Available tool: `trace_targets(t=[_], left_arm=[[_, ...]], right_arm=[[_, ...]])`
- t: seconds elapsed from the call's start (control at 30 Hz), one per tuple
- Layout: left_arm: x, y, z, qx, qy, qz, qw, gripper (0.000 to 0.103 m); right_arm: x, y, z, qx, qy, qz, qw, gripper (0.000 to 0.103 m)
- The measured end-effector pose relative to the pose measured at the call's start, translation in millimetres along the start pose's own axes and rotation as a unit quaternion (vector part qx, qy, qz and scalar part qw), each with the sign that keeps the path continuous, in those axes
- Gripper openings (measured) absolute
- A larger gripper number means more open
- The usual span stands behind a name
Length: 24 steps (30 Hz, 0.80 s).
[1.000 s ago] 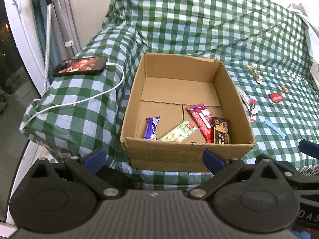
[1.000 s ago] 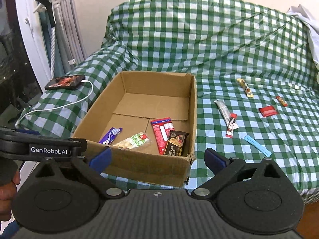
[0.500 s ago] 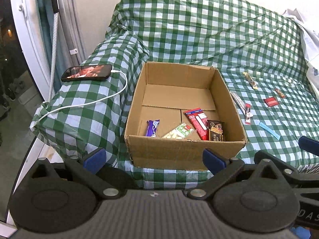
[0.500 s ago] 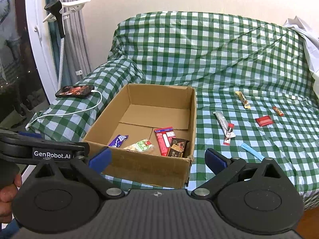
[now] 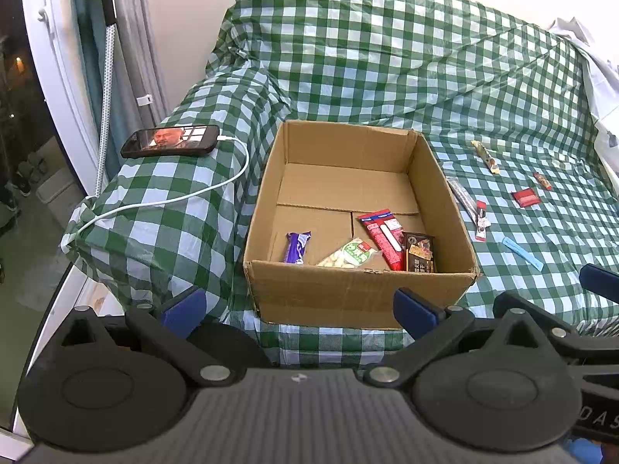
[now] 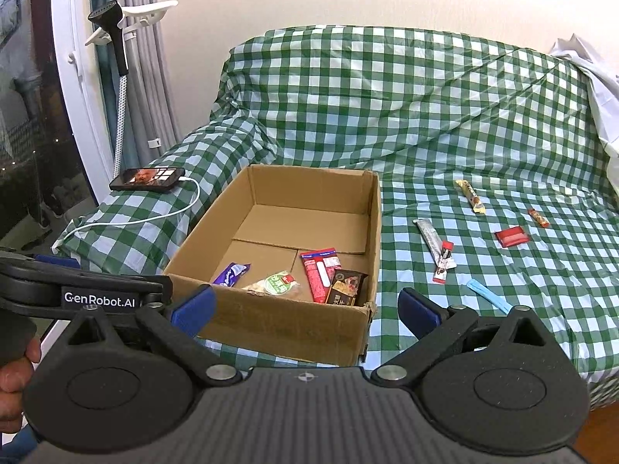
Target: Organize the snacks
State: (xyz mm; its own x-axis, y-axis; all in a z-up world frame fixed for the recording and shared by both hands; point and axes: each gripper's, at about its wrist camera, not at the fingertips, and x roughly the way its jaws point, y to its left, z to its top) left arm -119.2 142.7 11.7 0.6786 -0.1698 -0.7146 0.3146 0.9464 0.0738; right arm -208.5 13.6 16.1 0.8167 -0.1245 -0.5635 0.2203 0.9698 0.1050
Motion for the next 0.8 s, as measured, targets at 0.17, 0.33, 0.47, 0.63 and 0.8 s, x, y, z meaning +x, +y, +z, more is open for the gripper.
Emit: trace_targets(t=[0.17, 0.33, 0.47, 0.63, 0.8], left_arm=[[1.2, 0.9, -1.8, 0.0, 0.005, -0.001, 1.0, 0.103], [3.8, -0.1, -1.6, 0.001, 0.011, -0.001, 0.9999, 0.103], [6.8, -0.5, -1.2, 0.003, 0.015, -0.001, 0.9999, 0.103], [9.1, -2.0, -1.7, 0.005, 0.019, 0.0, 0.9998, 0.103], [11.5, -3.5, -2.1, 0.009, 0.023, 0.0, 0.9997, 0.103]], right_arm=[[1.9, -2.1, -1.5, 0.002, 0.007, 0.002, 1.0, 0.1], [4.5, -3.4, -2.1, 0.004, 0.011, 0.002, 1.0, 0.1], [6.7, -6.1, -3.1, 0.006, 0.014, 0.004, 1.0, 0.1], [9.4, -8.0, -3.7, 0.01, 0.019, 0.005, 1.0, 0.1], [12.4, -9.9, -4.1, 0.014, 0.022, 0.006, 1.0, 0.1]])
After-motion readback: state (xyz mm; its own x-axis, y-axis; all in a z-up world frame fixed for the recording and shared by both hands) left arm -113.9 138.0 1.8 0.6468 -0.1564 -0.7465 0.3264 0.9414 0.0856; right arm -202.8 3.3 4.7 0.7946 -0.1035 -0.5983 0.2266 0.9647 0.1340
